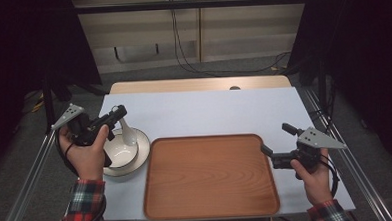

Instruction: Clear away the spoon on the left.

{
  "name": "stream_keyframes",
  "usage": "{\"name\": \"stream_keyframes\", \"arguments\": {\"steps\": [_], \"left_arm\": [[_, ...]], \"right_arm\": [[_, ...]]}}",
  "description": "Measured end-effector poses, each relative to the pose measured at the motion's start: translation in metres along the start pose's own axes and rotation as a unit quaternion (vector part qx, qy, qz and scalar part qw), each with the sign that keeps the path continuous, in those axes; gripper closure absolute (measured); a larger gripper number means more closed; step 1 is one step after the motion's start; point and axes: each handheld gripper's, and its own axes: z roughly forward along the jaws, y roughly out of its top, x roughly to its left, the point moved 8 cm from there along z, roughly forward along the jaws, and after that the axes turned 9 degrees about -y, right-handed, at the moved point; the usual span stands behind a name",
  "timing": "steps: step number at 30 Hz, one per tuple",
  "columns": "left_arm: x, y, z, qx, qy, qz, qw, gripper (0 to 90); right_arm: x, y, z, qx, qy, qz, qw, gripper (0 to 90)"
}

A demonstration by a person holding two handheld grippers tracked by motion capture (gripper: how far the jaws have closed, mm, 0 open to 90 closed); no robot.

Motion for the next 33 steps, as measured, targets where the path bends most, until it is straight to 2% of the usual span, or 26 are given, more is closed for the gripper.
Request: {"name": "stream_keyframes", "arguments": {"steps": [5, 13, 14, 18, 20, 21, 25, 29, 33], "left_arm": [[-0.01, -0.001, 0.006, 0.001, -0.019, -0.006, 0.9998, 85.5], [-0.017, -0.005, 0.013, 0.008, -0.038, -0.01, 0.9992, 85.5], [-0.019, -0.006, 0.015, 0.005, -0.039, -0.016, 0.9991, 85.5], [-0.021, -0.011, 0.017, 0.019, -0.046, -0.01, 0.9987, 85.5], [-0.024, -0.011, 0.02, 0.008, -0.052, -0.022, 0.9983, 85.5], [-0.024, -0.012, 0.02, 0.018, -0.057, -0.016, 0.9981, 85.5], [-0.03, -0.015, 0.024, 0.019, -0.065, -0.02, 0.9975, 85.5], [-0.033, -0.023, 0.028, 0.032, -0.073, -0.019, 0.9967, 85.5], [-0.037, -0.029, 0.032, 0.035, -0.076, -0.023, 0.9962, 85.5]], "right_arm": [[0.001, 0.0, 0.0, 0.001, 0.001, 0.001, 1.0, 0.0], [0.0, 0.0, 0.0, 0.0, 0.002, 0.002, 1.0, 0.0], [0.001, -0.001, 0.0, 0.001, 0.001, 0.002, 1.0, 0.0], [0.001, -0.001, 0.0, 0.004, 0.004, 0.001, 1.0, 0.0], [0.002, -0.002, 0.0, 0.004, 0.004, 0.003, 1.0, 0.0], [0.002, -0.002, 0.001, 0.003, 0.005, 0.002, 1.0, 0.0], [0.002, -0.002, 0.001, 0.005, 0.004, 0.001, 1.0, 0.0], [0.003, -0.002, 0.002, 0.004, 0.008, -0.003, 1.0, 0.0], [0.003, -0.003, 0.001, 0.007, 0.007, -0.002, 1.0, 0.0]]}}
